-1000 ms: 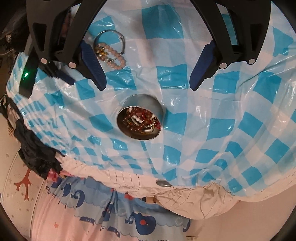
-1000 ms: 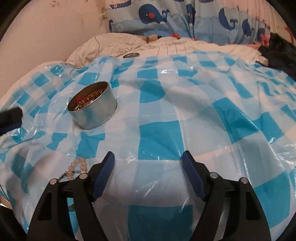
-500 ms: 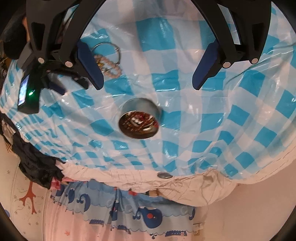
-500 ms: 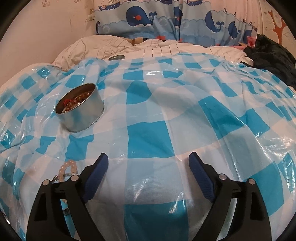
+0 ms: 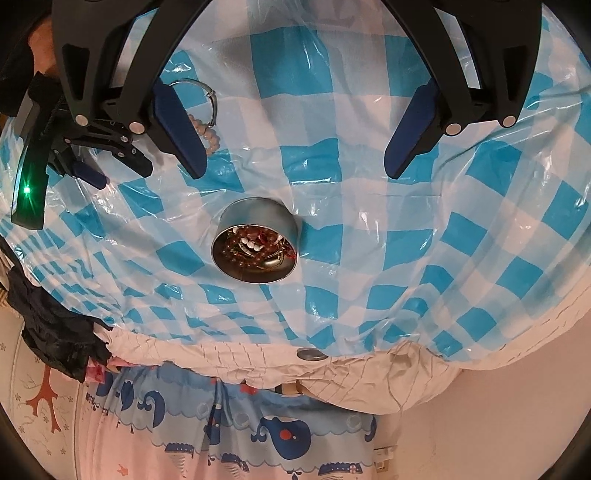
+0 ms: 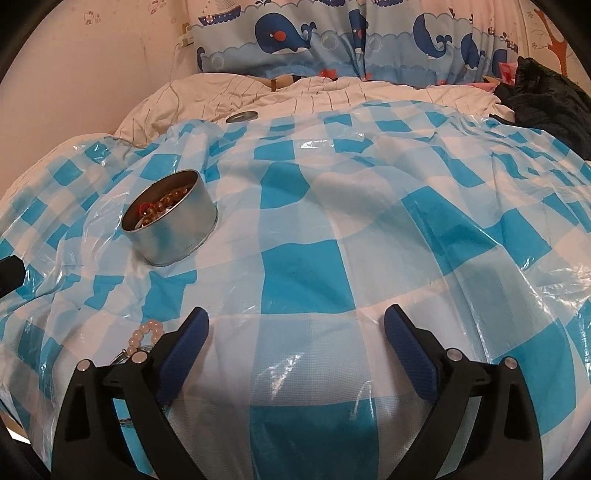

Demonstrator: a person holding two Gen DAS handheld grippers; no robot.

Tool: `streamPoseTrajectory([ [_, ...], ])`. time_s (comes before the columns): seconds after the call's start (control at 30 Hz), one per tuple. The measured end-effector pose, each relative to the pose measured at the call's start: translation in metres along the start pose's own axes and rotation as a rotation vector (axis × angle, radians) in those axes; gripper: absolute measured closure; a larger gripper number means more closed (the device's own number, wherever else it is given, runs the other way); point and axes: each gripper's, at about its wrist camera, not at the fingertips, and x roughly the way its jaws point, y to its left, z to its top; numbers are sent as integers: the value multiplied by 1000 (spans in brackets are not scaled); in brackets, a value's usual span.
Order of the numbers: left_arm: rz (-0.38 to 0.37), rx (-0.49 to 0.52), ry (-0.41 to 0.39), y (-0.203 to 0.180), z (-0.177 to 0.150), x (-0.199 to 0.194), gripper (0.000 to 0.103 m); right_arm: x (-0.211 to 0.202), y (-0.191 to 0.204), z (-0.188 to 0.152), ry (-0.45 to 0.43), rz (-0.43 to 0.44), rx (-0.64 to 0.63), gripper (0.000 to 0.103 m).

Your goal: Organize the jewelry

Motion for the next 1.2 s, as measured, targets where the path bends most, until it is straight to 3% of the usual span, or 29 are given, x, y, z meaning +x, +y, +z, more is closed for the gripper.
streamPoseTrajectory([
  [0.3,1,28,13,-6,0,4,9,0,1,0,5,5,1,10],
  [0.4,-14,19,28,-3,-1,7,9,-7,5,-3,37,46,-4,10],
  [0.53,1,-5,25,6,0,6,9,-18,37,-18,31,108,-174,10],
  [0.63,-33,-25,28,11,-2,6,9,-17,61,-23,44,120,-289,10],
  [0.83,-30,-18,44,9,-4,11,9,-20,70,-28,53,190,-319,10],
  [0.97,-38,-37,37,10,-3,11,9,-20,74,-17,29,188,-313,11],
  [1.1,-61,-33,36,8,-2,12,9,-1,86,0,104,199,-385,36],
  [1.2,-54,-48,37,10,-1,13,9,21,99,2,184,238,-464,43],
])
